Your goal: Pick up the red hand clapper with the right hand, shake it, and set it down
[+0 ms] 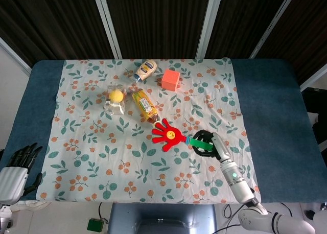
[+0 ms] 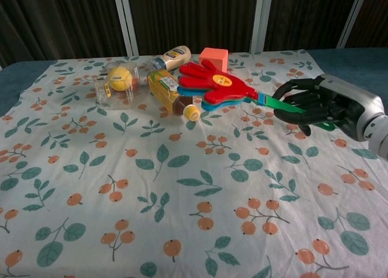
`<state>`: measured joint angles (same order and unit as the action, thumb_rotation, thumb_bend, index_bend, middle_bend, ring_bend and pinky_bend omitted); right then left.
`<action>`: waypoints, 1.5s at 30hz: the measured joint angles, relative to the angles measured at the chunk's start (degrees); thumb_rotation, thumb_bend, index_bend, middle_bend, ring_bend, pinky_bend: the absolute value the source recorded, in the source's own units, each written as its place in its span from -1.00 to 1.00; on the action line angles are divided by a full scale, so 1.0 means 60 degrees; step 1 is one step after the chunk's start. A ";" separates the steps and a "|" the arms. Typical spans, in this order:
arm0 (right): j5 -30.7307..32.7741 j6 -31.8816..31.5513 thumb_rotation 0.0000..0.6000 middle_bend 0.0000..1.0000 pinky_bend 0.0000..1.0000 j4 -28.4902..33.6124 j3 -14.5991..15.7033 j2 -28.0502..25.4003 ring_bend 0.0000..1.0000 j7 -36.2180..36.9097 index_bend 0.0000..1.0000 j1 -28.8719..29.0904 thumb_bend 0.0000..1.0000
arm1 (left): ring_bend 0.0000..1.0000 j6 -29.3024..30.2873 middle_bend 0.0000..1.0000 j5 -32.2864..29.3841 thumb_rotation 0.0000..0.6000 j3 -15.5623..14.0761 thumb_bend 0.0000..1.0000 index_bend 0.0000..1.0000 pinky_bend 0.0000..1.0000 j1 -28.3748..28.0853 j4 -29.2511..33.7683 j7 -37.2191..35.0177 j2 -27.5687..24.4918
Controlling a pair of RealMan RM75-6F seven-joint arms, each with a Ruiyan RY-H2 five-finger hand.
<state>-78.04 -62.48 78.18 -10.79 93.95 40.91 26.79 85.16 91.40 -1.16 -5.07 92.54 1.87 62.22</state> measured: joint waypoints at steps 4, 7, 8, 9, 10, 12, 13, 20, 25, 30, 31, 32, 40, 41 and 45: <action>-0.0939 -0.1363 1.00 0.52 0.67 -0.0136 -0.0046 0.0094 0.65 0.2854 0.75 -0.0371 -0.08 | -1.00 -0.0077 -1.00 -0.0053 1.00 0.0008 -0.11 -1.00 -0.78 -0.0023 0.0022 0.0082 0.0023; -0.1211 -0.2656 1.00 0.52 0.64 -0.0072 -0.0189 0.0195 0.65 0.4068 0.75 -0.0727 -0.08 | -1.00 -0.0114 -1.00 -0.0057 1.00 0.0003 -0.10 -1.00 -0.78 -0.0041 0.0032 0.0107 0.0025; -0.1286 -0.3023 1.00 0.52 0.64 -0.0061 -0.0208 0.0202 0.66 0.4286 0.75 -0.0795 -0.08 | -1.00 -0.0120 -1.00 -0.0053 1.00 0.0002 -0.10 -1.00 -0.78 -0.0046 0.0032 0.0105 0.0025; -0.1339 -0.3199 1.00 0.52 0.64 -0.0065 -0.0209 0.0201 0.66 0.4349 0.75 -0.0819 -0.08 | -1.00 -0.0121 -1.00 -0.0043 1.00 0.0002 -0.10 -1.00 -0.78 -0.0052 0.0030 0.0096 0.0024; -0.1385 -0.3289 1.00 0.52 0.64 -0.0071 -0.0204 0.0199 0.66 0.4327 0.76 -0.0830 -0.08 | -1.00 -0.0117 -1.00 -0.0038 1.00 0.0003 -0.10 -1.00 -0.78 -0.0053 0.0029 0.0091 0.0024; -0.1471 -0.3197 1.00 0.52 0.64 -0.0099 -0.0145 0.0169 0.66 0.3958 0.77 -0.0817 -0.08 | -1.00 -0.0092 -1.00 -0.0024 1.00 0.0005 -0.10 -1.00 -0.78 -0.0050 0.0027 0.0081 0.0024; -0.1493 -0.3053 1.00 0.52 0.64 -0.0112 -0.0095 0.0140 0.66 0.3687 0.77 -0.0797 -0.08 | -1.00 -0.0082 -1.00 -0.0014 1.00 0.0003 -0.10 -1.00 -0.78 -0.0047 0.0025 0.0074 0.0023; -0.0952 -0.0699 1.00 0.52 0.65 -0.0061 0.0364 -0.0268 0.66 0.0163 0.77 -0.0416 -0.08 | -1.00 -0.0080 -1.00 0.0009 1.00 -0.0013 -0.10 -1.00 -0.78 -0.0048 0.0007 -0.0016 -0.0017; -0.0028 0.0930 1.00 0.52 0.65 0.0490 0.0527 -0.0707 0.66 -0.2170 0.78 -0.0128 -0.08 | -1.00 -0.0055 -1.00 0.0002 1.00 -0.0007 -0.10 -1.00 -0.78 -0.0037 0.0013 0.0003 -0.0014; -0.0113 0.0972 1.00 0.52 0.64 0.1192 0.0456 -0.0943 0.66 -0.2293 0.78 -0.0213 -0.08 | -1.00 -0.0054 -1.00 -0.0006 1.00 -0.0016 -0.10 -1.00 -0.78 -0.0026 0.0014 0.0027 -0.0006; -0.0228 0.0742 1.00 0.52 0.64 0.1278 0.0428 -0.0954 0.66 -0.2028 0.78 -0.0264 -0.07 | -1.00 -0.0054 -1.00 -0.0010 1.00 -0.0015 -0.10 -1.00 -0.78 -0.0024 0.0017 0.0024 -0.0008; -0.0378 0.0384 1.00 0.52 0.64 0.1374 0.0385 -0.0960 0.66 -0.1541 0.78 -0.0343 -0.07 | -1.00 -0.0051 -1.00 -0.0013 1.00 -0.0014 -0.10 -1.00 -0.78 -0.0023 0.0021 0.0021 -0.0011; -0.0782 -0.1860 1.00 0.52 0.64 0.1580 -0.0073 -0.0774 0.66 0.2965 0.77 -0.0889 -0.08 | -1.00 -0.0063 -1.00 -0.0012 1.00 -0.0010 -0.10 -1.00 -0.78 -0.0031 0.0025 0.0041 -0.0001; -0.0810 -0.1984 1.00 0.52 0.64 0.1525 -0.0108 -0.0720 0.67 0.3357 0.77 -0.0916 -0.08 | -1.00 -0.0079 -1.00 -0.0019 1.00 -0.0009 -0.10 -1.00 -0.78 -0.0037 0.0026 0.0056 0.0006; -0.0955 -0.1964 1.00 0.52 0.65 0.1100 -0.0053 -0.0476 0.67 0.3580 0.77 -0.0854 -0.08 | -1.00 -0.0135 -1.00 -0.0036 1.00 -0.0007 -0.10 -1.00 -0.78 -0.0063 0.0024 0.0089 0.0026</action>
<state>-83.77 -74.27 84.78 -11.11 91.09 62.39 21.66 84.35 91.19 -1.20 -5.45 92.69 2.40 62.37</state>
